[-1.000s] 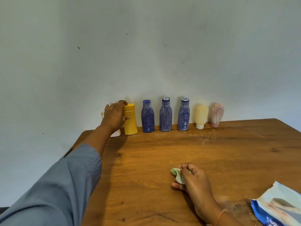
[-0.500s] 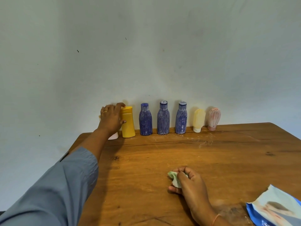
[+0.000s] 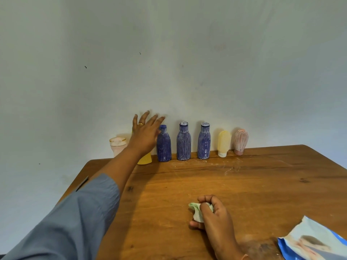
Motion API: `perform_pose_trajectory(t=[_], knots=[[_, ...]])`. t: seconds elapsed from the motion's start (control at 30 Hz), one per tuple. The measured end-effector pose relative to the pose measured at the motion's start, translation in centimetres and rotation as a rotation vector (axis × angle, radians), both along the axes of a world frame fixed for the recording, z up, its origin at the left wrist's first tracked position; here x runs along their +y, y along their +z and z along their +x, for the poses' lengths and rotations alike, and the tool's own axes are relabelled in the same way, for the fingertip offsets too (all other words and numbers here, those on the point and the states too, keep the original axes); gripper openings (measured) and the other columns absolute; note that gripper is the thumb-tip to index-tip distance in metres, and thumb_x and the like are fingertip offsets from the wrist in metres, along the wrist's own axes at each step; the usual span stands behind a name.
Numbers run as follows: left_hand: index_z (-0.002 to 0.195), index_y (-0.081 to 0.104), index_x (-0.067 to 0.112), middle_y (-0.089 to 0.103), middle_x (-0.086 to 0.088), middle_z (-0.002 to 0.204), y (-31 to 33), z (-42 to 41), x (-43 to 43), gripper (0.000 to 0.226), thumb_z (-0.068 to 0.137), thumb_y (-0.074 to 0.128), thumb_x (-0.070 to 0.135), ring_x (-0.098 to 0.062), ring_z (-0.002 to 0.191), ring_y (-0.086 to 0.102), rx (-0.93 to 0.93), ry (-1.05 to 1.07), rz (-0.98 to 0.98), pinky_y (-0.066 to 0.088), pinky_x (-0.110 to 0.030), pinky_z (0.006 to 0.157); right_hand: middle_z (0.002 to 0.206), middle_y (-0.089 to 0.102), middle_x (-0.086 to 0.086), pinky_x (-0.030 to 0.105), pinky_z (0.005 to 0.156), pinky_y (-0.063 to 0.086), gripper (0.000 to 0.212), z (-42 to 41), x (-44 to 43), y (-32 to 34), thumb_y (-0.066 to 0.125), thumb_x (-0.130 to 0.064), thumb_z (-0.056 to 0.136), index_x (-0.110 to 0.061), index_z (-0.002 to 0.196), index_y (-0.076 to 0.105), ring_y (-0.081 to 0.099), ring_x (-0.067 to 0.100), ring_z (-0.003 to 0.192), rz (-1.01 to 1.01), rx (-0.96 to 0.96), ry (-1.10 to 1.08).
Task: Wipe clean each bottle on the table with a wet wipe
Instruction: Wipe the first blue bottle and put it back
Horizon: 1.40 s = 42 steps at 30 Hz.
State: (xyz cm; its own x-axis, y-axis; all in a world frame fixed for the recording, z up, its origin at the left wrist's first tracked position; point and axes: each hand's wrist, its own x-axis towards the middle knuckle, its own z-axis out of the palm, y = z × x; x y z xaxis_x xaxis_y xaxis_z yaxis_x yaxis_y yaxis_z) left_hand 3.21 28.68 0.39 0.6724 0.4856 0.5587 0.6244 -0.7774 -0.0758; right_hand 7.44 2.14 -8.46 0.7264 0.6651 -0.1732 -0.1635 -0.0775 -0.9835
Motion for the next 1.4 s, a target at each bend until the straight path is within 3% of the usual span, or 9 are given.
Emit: perform_pose_trajectory(t=[0.1, 0.2, 0.5, 0.57, 0.7, 0.93, 1.03, 1.23, 1.4], knots=[[0.148, 0.011, 0.027, 0.017, 0.000, 0.156, 0.0, 1.1, -0.4, 0.052, 0.100, 0.030, 0.021, -0.025, 0.145, -0.006, 0.146, 0.075, -0.066, -0.015, -0.053, 0.110, 0.094, 0.062, 0.009, 0.032, 0.055, 0.058, 0.016, 0.0, 0.0, 0.1, 0.048, -0.003, 0.092, -0.012, 0.090, 0.061, 0.067, 0.019, 0.068, 0.006, 0.005, 0.001], [0.147, 0.017, 0.026, 0.029, 0.000, 0.152, -0.1, 1.3, -0.5, 0.051, 0.099, 0.033, 0.019, -0.025, 0.145, 0.001, 0.185, 0.104, -0.064, -0.016, -0.052, 0.110, 0.093, 0.061, 0.008, 0.027, 0.051, 0.056, 0.017, 0.1, 0.0, 0.0, 0.048, -0.003, 0.092, -0.013, 0.090, 0.061, 0.067, 0.024, 0.075, 0.009, 0.009, -0.002], [0.126, 0.050, 0.025, 0.052, -0.003, 0.125, 0.4, -1.3, -3.7, 0.035, 0.091, 0.052, 0.030, -0.025, 0.126, 0.033, 0.043, 0.038, -0.121, 0.025, -0.038, 0.103, 0.097, 0.065, 0.013, 0.044, 0.072, 0.057, 0.025, 0.5, -0.5, -0.8, 0.046, 0.002, 0.090, -0.020, 0.096, 0.056, 0.066, 0.030, 0.085, 0.059, 0.037, 0.002], [0.122, 0.053, 0.024, 0.054, -0.003, 0.120, 0.3, -3.0, -5.2, 0.035, 0.088, 0.056, 0.032, -0.024, 0.119, 0.039, -0.046, 0.011, -0.223, 0.033, -0.036, 0.098, 0.101, 0.064, 0.015, 0.048, 0.081, 0.054, 0.030, 0.7, -0.8, -0.9, 0.042, 0.007, 0.088, -0.017, 0.097, 0.057, 0.063, 0.031, 0.090, 0.070, 0.139, -0.011], [0.116, 0.056, 0.022, 0.053, 0.006, 0.110, -0.1, -8.1, -11.3, 0.030, 0.087, 0.061, 0.029, -0.011, 0.106, 0.046, -0.280, -0.079, -0.428, 0.038, -0.024, 0.089, 0.100, 0.058, 0.026, 0.040, 0.069, 0.048, 0.040, 0.7, -2.4, -0.4, 0.025, 0.022, 0.079, -0.001, 0.095, 0.053, 0.056, 0.034, 0.083, 0.135, 0.455, -0.047], [0.099, 0.061, 0.032, 0.061, 0.012, 0.103, -4.3, -16.2, -24.0, 0.023, 0.079, 0.069, 0.024, -0.006, 0.096, 0.058, -0.678, -0.007, -0.805, 0.047, -0.018, 0.075, 0.098, 0.061, 0.026, 0.038, 0.064, 0.054, 0.035, -1.5, -9.0, 1.4, 0.027, 0.017, 0.082, -0.008, 0.091, 0.051, 0.060, 0.043, 0.090, 0.223, 0.551, -0.088], [0.089, 0.067, 0.032, 0.069, 0.003, 0.097, -6.8, -18.0, -28.1, 0.023, 0.070, 0.079, 0.025, -0.010, 0.091, 0.064, -0.891, -0.017, -0.966, 0.051, -0.027, 0.080, 0.083, 0.061, 0.015, 0.027, 0.048, 0.051, 0.033, -2.6, -11.5, 2.7, 0.033, 0.014, 0.083, -0.010, 0.088, 0.055, 0.058, 0.024, 0.069, 0.279, 0.441, -0.094], [0.086, 0.068, 0.026, 0.071, 0.000, 0.095, -10.1, -19.9, -32.9, 0.026, 0.069, 0.079, 0.011, -0.005, 0.078, 0.065, -0.957, -0.030, -1.094, 0.050, -0.013, 0.074, 0.081, 0.067, 0.012, 0.027, 0.065, 0.049, 0.022, -5.9, -13.9, 3.5, 0.042, 0.007, 0.088, -0.001, 0.088, 0.062, 0.061, 0.019, 0.073, 0.211, 0.011, 0.050], [0.090, 0.064, 0.017, 0.070, -0.004, 0.088, -9.9, -20.8, -34.3, 0.035, 0.069, 0.072, -0.010, 0.001, 0.071, 0.065, -0.920, -0.092, -1.142, 0.051, -0.009, 0.065, 0.080, 0.065, -0.004, 0.016, 0.066, 0.044, 0.024, -7.6, -14.2, 1.7, 0.048, 0.003, 0.086, -0.016, 0.082, 0.062, 0.059, 0.007, 0.074, 0.094, -0.583, 0.073]])
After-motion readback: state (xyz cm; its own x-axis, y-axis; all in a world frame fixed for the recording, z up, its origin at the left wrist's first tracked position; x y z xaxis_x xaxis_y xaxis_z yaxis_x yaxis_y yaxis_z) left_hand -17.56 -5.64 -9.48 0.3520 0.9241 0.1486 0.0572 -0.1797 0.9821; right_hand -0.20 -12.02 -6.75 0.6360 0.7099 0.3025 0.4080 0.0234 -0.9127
